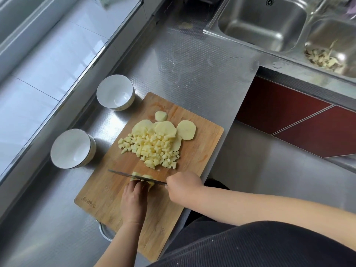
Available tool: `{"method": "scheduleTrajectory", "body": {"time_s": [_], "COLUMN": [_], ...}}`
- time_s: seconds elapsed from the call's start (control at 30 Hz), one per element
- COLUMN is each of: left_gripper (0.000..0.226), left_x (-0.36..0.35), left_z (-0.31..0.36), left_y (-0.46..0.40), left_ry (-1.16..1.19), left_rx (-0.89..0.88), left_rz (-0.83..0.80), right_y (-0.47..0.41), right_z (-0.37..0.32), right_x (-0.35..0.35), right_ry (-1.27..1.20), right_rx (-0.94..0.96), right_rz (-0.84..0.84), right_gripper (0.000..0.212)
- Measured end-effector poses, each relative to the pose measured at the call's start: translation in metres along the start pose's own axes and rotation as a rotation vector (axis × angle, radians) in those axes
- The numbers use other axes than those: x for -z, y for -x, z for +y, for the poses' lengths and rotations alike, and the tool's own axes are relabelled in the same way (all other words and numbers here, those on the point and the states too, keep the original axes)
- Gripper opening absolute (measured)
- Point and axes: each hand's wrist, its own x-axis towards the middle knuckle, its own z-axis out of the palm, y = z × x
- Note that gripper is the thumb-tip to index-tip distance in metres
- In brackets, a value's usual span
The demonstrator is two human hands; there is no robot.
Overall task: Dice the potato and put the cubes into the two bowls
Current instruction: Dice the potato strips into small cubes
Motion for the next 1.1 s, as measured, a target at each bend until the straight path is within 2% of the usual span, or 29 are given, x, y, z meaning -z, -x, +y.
{"method": "scheduleTrajectory", "body": {"time_s": [0.13,0.27,0.37,0.43,0.57,0.67,0.83,1.1], "left_gripper": [0.018,0.027,0.023,0.022,0.013,0.016,0.031,0.030], "left_x": [0.000,-0.003,-0.003,-0.002,-0.002,-0.003,-0.008,-0.005], "left_z": [-0.001,0.001,-0.001,-0.004,-0.005,-0.006,-0.007,-0.005], "left_y": [0.003,0.003,0.000,-0.001,0.002,0.004,0.007,0.009], "left_ry": [-0.071,0.053,0.122,0.127,0.080,0.042,0.032,0.035], "left_rx": [-0.041,0.206,0.303,0.266,0.066,-0.013,0.004,0.012], "left_rz": [0.027,0.106,0.103,0.101,0.100,0.060,-0.021,-0.018], "right_y": [0.001,0.001,0.002,0.003,0.002,0.002,0.000,-0.010], "right_z": [-0.001,0.000,0.000,0.000,-0.001,-0.003,-0.005,-0.005], "right_x": [-0.001,0.000,0.000,0.000,0.000,0.000,-0.004,-0.014], "right_ry": [0.011,0.007,0.015,0.019,0.014,0.022,0.037,0.057], "right_rx": [-0.009,-0.001,0.007,0.010,0.003,0.002,-0.015,-0.055], "right_rz": [0.000,0.005,0.005,0.007,0.018,0.013,-0.014,-0.077], "right_gripper": [0.020,0.020,0.020,0.020,0.021,0.021,0.021,0.022]}}
